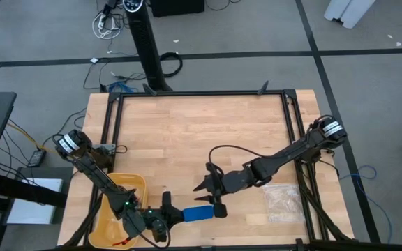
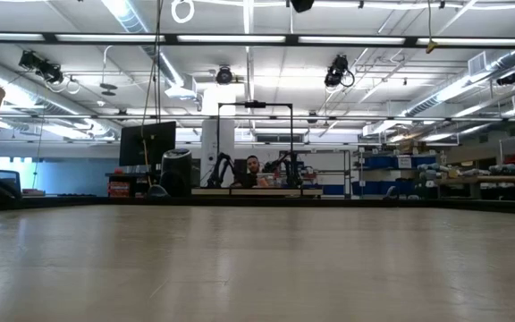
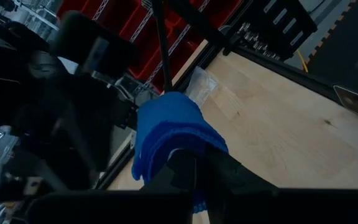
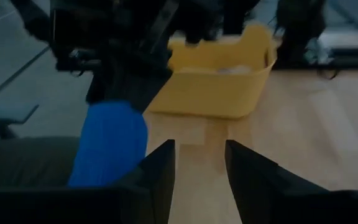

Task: Roll bandage
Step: Roll the blue bandage

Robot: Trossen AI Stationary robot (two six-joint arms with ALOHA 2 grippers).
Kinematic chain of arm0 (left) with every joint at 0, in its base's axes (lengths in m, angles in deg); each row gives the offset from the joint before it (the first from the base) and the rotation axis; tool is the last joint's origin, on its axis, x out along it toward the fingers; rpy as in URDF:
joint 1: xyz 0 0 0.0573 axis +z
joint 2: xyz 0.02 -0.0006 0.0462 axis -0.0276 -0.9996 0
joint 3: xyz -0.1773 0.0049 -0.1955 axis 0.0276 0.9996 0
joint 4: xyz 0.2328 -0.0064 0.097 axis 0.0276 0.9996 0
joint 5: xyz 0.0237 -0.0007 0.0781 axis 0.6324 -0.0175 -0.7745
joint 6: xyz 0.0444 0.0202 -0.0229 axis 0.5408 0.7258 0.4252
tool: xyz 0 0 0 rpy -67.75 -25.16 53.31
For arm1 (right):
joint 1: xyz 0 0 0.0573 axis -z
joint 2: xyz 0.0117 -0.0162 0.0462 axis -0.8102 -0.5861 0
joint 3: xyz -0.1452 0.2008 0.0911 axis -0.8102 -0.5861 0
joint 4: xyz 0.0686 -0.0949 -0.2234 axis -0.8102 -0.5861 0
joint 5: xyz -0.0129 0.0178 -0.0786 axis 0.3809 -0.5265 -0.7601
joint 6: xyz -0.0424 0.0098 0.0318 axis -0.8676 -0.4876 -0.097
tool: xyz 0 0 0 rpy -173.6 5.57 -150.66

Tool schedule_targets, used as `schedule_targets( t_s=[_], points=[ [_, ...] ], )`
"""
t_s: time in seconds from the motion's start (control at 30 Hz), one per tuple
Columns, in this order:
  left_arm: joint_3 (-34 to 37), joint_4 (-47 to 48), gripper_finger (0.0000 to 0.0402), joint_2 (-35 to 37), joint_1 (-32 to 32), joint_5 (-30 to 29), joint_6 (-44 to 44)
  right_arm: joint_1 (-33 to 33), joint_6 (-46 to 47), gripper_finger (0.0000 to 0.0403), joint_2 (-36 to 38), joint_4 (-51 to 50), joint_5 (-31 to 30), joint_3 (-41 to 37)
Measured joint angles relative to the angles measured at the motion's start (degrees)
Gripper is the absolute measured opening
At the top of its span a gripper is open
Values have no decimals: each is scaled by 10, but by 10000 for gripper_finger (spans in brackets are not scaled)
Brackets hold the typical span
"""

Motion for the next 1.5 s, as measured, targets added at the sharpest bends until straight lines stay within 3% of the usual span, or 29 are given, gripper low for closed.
schedule_targets(
  t_s=[0.27,0.57,0.8,1.23,1.3,1.5],
  points=[
    [0,0,21,0,0,-15,0,-34,-59,123,6,53,-36,0],
    [0,1,21,0,0,-15,-1,-30,-64,9,-59,118,17,0],
    [0,4,21,0,0,-16,3,-14,-52,6,-65,111,19,0],
    [0,-20,21,0,-1,-12,15,-4,-24,6,-66,78,95,0],
    [0,-20,21,0,0,-14,-19,-5,-23,12,-66,64,77,0],
    [0,-13,21,1,13,-16,-166,-20,-21,42,-44,-39,-88,0]
  ],
)
